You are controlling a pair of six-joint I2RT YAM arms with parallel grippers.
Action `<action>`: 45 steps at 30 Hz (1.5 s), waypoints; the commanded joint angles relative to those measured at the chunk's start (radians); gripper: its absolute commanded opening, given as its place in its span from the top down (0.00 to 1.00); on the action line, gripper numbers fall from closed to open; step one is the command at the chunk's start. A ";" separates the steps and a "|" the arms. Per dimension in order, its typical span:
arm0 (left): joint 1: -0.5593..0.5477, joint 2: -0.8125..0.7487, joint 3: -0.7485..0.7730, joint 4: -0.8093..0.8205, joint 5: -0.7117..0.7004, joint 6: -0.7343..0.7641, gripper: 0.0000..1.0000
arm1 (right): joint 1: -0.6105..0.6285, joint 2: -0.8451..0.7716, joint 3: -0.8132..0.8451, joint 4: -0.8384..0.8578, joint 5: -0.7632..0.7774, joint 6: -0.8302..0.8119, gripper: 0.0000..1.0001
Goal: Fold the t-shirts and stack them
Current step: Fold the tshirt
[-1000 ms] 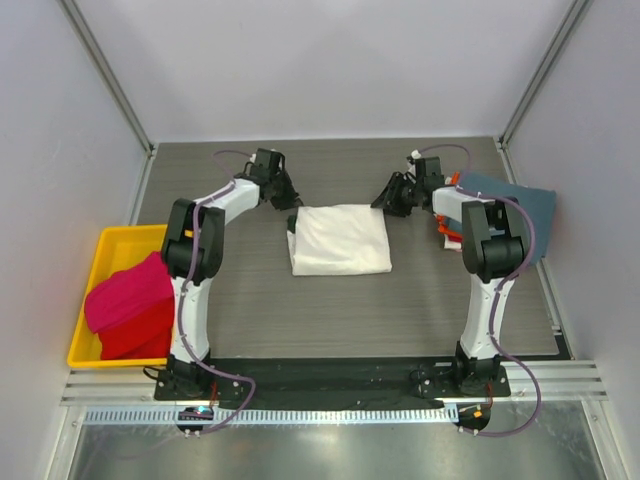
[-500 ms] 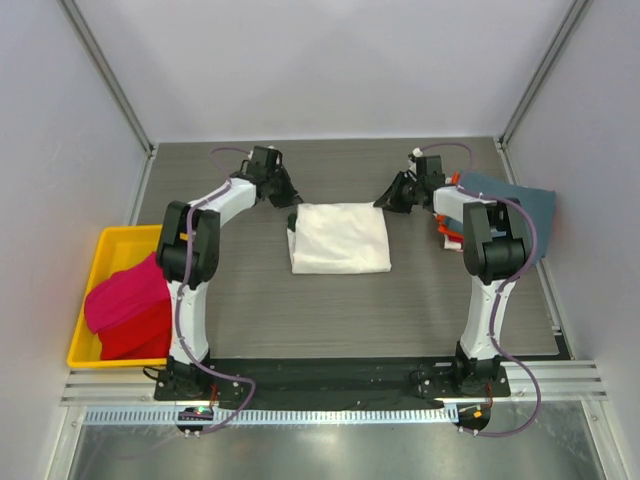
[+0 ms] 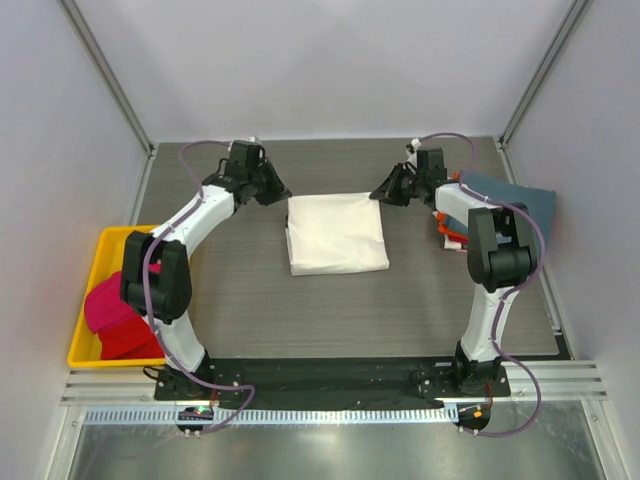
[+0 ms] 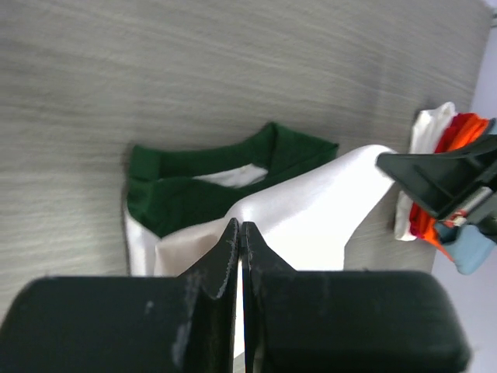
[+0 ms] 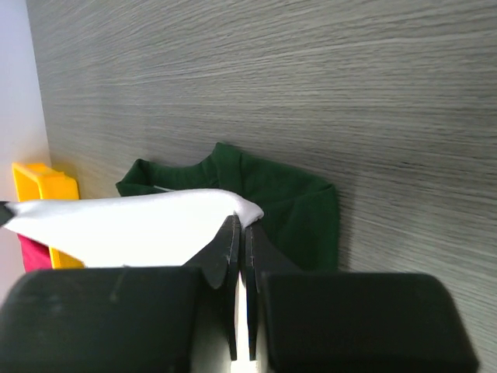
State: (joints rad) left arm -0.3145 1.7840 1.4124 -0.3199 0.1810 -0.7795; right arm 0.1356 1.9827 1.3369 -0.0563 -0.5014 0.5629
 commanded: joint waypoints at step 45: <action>0.025 0.101 -0.113 0.160 0.124 -0.118 1.00 | 0.406 -0.219 -0.346 0.452 -0.103 0.340 0.98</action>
State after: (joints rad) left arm -0.3061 1.8629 1.2434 -0.2203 0.2623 -0.8833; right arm 0.5137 1.7409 0.9997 0.2165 -0.5869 0.8097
